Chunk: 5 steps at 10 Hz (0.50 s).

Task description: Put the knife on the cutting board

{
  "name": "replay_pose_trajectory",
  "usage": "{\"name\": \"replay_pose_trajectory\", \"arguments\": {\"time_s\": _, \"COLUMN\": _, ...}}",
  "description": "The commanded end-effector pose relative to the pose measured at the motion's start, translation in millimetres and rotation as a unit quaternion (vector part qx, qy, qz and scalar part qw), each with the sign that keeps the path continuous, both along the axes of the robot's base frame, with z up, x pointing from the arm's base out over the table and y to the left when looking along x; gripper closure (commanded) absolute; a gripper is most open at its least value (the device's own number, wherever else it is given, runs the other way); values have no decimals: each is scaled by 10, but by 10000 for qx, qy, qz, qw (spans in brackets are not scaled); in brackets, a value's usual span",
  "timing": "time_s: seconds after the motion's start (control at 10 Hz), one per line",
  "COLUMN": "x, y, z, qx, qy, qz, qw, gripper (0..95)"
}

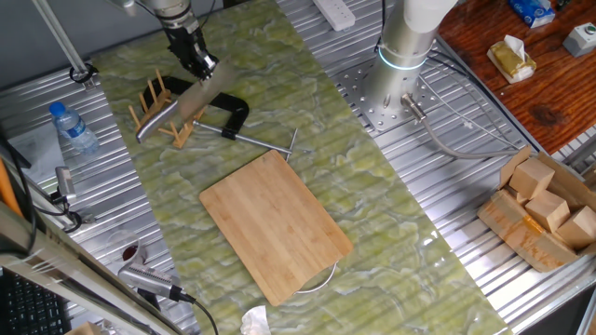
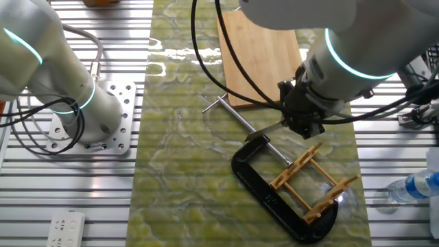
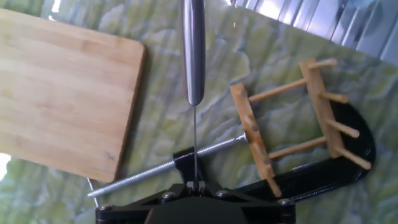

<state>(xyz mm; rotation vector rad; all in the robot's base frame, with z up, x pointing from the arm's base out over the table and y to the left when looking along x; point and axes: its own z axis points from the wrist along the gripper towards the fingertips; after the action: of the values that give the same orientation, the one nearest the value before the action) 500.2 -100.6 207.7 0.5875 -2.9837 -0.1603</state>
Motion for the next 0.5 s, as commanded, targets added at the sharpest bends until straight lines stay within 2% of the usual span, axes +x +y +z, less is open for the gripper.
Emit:
{"name": "replay_pose_trajectory", "arguments": {"time_s": 0.1, "x": 6, "y": 69, "z": 9, "qx": 18, "qy": 88, "qz": -322, "qw": 9994, "gripper": 950}}
{"name": "replay_pose_trajectory", "arguments": {"time_s": 0.2, "x": -10, "y": 348, "z": 34, "qx": 44, "qy": 69, "qz": -547, "qw": 9985, "gripper": 950}}
{"name": "replay_pose_trajectory", "arguments": {"time_s": 0.3, "x": -38, "y": 744, "z": 31, "qx": 31, "qy": -10, "qz": -785, "qw": 9969, "gripper": 950}}
{"name": "replay_pose_trajectory", "arguments": {"time_s": 0.5, "x": -132, "y": 1280, "z": -40, "qx": 11, "qy": -96, "qz": -1068, "qw": 9942, "gripper": 950}}
